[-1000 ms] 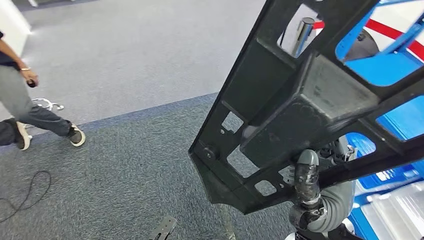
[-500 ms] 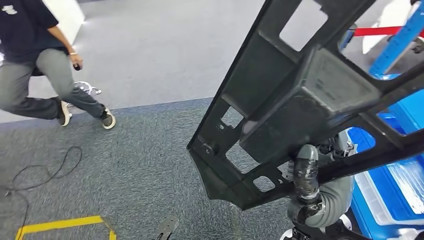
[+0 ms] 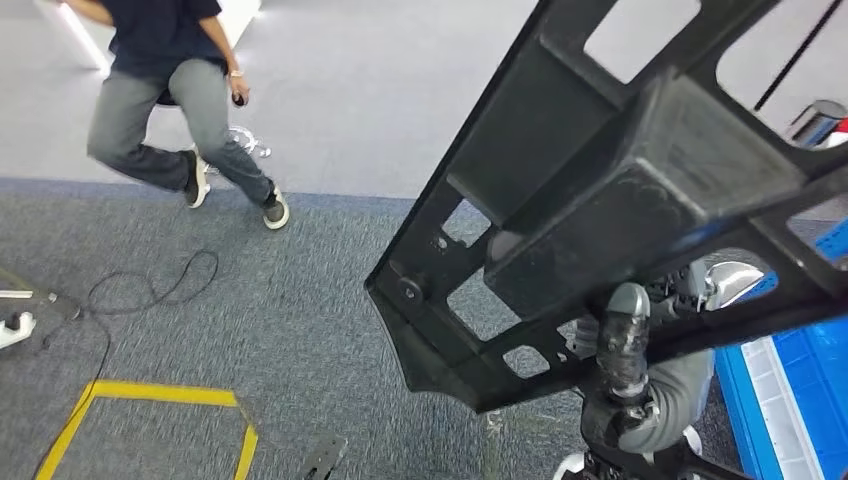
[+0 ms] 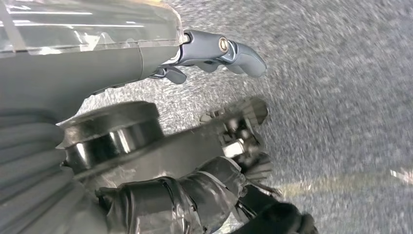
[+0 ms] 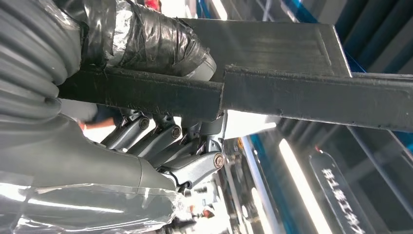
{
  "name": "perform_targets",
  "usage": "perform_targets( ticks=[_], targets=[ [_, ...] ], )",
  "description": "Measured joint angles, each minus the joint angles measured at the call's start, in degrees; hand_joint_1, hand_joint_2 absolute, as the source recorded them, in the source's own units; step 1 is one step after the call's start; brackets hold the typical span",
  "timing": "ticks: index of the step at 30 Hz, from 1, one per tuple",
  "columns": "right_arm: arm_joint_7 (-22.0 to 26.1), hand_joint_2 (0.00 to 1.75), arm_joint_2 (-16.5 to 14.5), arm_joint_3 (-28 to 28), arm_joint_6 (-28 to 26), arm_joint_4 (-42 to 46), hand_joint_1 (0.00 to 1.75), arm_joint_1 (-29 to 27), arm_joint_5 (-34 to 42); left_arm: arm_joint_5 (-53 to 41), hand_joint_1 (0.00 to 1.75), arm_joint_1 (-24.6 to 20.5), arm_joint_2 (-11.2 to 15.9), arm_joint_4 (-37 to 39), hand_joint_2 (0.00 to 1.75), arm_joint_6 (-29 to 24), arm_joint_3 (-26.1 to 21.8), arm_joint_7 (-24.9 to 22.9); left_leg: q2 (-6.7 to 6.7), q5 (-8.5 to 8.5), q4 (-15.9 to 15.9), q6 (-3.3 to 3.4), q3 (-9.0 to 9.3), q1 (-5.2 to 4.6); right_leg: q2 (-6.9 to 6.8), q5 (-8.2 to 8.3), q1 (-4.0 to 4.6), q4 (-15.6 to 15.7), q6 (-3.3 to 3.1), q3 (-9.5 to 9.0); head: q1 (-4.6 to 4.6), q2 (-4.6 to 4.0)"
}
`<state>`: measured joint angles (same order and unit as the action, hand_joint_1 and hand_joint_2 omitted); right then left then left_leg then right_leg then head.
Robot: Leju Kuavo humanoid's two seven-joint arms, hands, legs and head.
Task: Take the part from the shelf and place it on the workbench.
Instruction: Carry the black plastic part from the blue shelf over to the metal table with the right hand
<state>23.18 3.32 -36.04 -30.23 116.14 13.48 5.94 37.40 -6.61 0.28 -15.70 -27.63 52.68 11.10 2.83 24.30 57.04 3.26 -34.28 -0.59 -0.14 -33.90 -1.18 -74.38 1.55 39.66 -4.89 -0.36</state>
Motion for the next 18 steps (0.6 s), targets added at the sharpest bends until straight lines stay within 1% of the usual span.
perform_targets(
  ticks=[1, 2, 3, 4, 5, 6, 7, 8, 9, 10, 11, 12, 13, 14, 15, 16, 17, 18],
  targets=[
    [0.04, 1.75, 0.00, -0.01, 0.00, -0.12, 1.75, 0.01, 0.08, 0.08, 0.00, 0.12, 0.00, 0.01, 1.75, -0.02, 0.00, 0.00, 0.93, 0.25, 0.42, -0.23, -0.02, 0.18, 0.19, 2.06, -0.23, 2.40, 0.25, -0.74, 0.01, 0.00],
    [0.07, 1.75, 0.00, -0.01, 0.00, -0.22, 1.75, 0.03, 0.13, 0.14, 0.00, 0.20, 0.00, 0.01, 1.75, -0.04, 0.00, 0.01, 1.81, 0.63, 1.03, -0.59, -0.12, 0.39, 0.92, 4.19, -0.57, 6.11, 0.55, -2.17, 0.03, -0.01],
    [0.09, 1.75, -0.01, -0.02, -0.01, -0.32, 1.75, 0.05, 0.18, 0.16, 0.00, 0.20, 0.01, 0.02, 1.75, -0.08, 0.00, 0.02, 2.65, 1.08, 1.89, -1.03, -0.46, 0.50, 2.22, 5.51, -0.89, 9.56, 0.77, -3.58, 0.11, -0.01],
    [0.10, 1.75, -0.03, -0.04, -0.01, -0.40, 1.75, 0.06, 0.21, 0.16, 0.00, 0.17, 0.02, 0.03, 1.75, -0.11, 0.00, 0.03, 3.40, 1.45, 2.61, -1.45, -0.89, 0.61, 3.36, 6.19, -1.12, 11.87, 0.83, -4.59, 0.19, -0.01],
    [0.10, 1.75, -0.06, -0.05, -0.02, -0.49, 1.75, 0.06, 0.25, 0.16, 0.00, 0.16, 0.03, 0.05, 1.75, -0.14, 0.00, 0.05, 4.02, 1.67, 3.12, -1.85, -1.37, 0.67, 4.20, 6.12, -1.16, 12.88, 0.70, -5.02, 0.23, -0.01],
    [0.11, 1.75, -0.10, -0.08, -0.02, -0.56, 1.75, 0.07, 0.26, 0.16, 0.00, 0.19, 0.04, 0.08, 1.75, -0.16, 0.00, 0.07, 4.59, 1.69, 3.31, -2.22, -1.78, 0.75, 4.35, 5.86, -1.01, 12.91, 0.36, -5.08, 0.28, 0.00],
    [0.11, 1.75, -0.14, -0.13, -0.01, -0.61, 1.75, 0.10, 0.26, 0.16, 0.00, 0.31, 0.09, 0.11, 1.75, -0.17, 0.00, 0.08, 5.12, 1.58, 3.22, -2.46, -2.05, 0.88, 3.74, 5.94, -0.98, 12.82, -0.09, -5.09, 0.24, 0.00],
    [0.11, 1.75, -0.20, -0.20, -0.01, -0.64, 1.75, 0.17, 0.26, 0.16, 0.00, 0.48, 0.13, 0.15, 1.75, -0.20, 0.00, 0.08, 4.99, 1.56, 3.28, -2.68, -2.23, 0.92, 3.10, 5.99, -0.97, 12.93, -0.47, -5.18, 0.21, 0.00],
    [0.13, 1.75, -0.32, -0.27, 0.00, -0.66, 1.75, 0.24, 0.26, 0.17, 0.00, 0.60, 0.17, 0.19, 1.75, -0.21, 0.00, 0.08, 3.87, 1.97, 4.02, -2.93, -2.64, 0.86, 2.42, 6.02, -1.03, 13.07, -0.81, -5.36, -0.04, 0.00],
    [0.14, 1.75, -0.44, -0.34, 0.00, -0.67, 1.75, 0.31, 0.26, 0.17, 0.00, 0.61, 0.22, 0.22, 1.75, -0.23, 0.00, 0.07, 2.26, 2.90, 5.72, -3.15, -3.51, 0.80, 1.67, 6.00, -1.09, 13.21, -1.11, -5.55, -0.30, 0.00],
    [0.15, 1.75, -0.55, -0.40, 0.00, -0.67, 1.75, 0.34, 0.26, 0.18, 0.00, 0.53, 0.22, 0.24, 1.75, -0.24, 0.00, 0.07, 0.31, 4.32, 8.47, -3.40, -4.87, 0.75, 0.90, 5.91, -0.96, 13.27, -1.33, -5.71, -0.54, 0.00],
    [0.15, 1.75, -0.63, -0.43, 0.01, -0.70, 1.75, 0.33, 0.29, 0.19, 0.00, 0.38, 0.22, 0.25, 1.75, -0.23, 0.00, 0.07, -1.22, 6.05, 12.14, -3.67, -6.81, 0.77, 0.06, 5.79, -0.82, 13.29, -1.52, -5.82, -0.78, -0.01],
    [0.15, 1.75, -0.64, -0.45, 0.02, -0.77, 1.75, 0.32, 0.35, 0.19, 0.00, 0.27, 0.21, 0.25, 1.75, -0.19, 0.00, 0.07, -1.90, 7.50, 15.79, -3.84, -8.82, 0.85, -0.77, 5.66, -0.67, 13.29, -1.66, -5.88, -0.79, -0.01],
    [0.15, 1.75, -0.63, -0.49, 0.02, -0.85, 1.75, 0.29, 0.43, 0.17, 0.00, 0.27, 0.21, 0.25, 1.75, -0.12, 0.00, 0.02, -2.26, 8.24, 18.47, -3.90, -10.32, 0.90, -1.58, 5.53, -0.54, 13.28, -1.74, -5.96, -0.80, -0.01],
    [0.15, 1.75, -0.63, -0.54, 0.02, -0.93, 1.75, 0.26, 0.50, 0.12, 0.00, 0.36, 0.21, 0.25, 1.75, -0.03, 0.00, -0.05, -2.41, 8.05, 19.46, -3.86, -10.96, 0.93, -2.29, 5.39, -0.45, 13.28, -1.77, -6.06, -0.81, -0.01],
    [0.16, 1.75, -0.63, -0.61, -0.02, -0.97, 1.75, 0.21, 0.50, -0.01, 0.00, 0.50, 0.21, 0.26, 1.75, 0.08, 0.00, -0.15, -2.55, 6.66, 17.87, -3.68, -10.21, 0.93, -2.96, 5.21, -0.36, 13.28, -1.77, -6.24, -0.81, 0.00],
    [0.17, 1.75, -0.63, -0.67, -0.14, -0.98, 1.75, 0.15, 0.40, -0.19, 0.00, 0.62, 0.21, 0.27, 1.75, 0.15, 0.00, -0.27, -2.91, 4.58, 14.29, -3.38, -8.33, 0.86, -3.57, 5.00, -0.30, 13.29, -1.74, -6.52, -0.81, 0.01],
    [0.18, 1.75, -0.63, -0.72, -0.30, -0.96, 1.75, 0.06, 0.27, -0.44, 0.00, 0.64, 0.21, 0.28, 1.75, 0.16, 0.00, -0.37, -3.92, 2.84, 9.97, -3.02, -6.08, 0.62, -4.15, 4.78, -0.26, 13.35, -1.67, -6.85, -0.81, 0.00]
  ],
)
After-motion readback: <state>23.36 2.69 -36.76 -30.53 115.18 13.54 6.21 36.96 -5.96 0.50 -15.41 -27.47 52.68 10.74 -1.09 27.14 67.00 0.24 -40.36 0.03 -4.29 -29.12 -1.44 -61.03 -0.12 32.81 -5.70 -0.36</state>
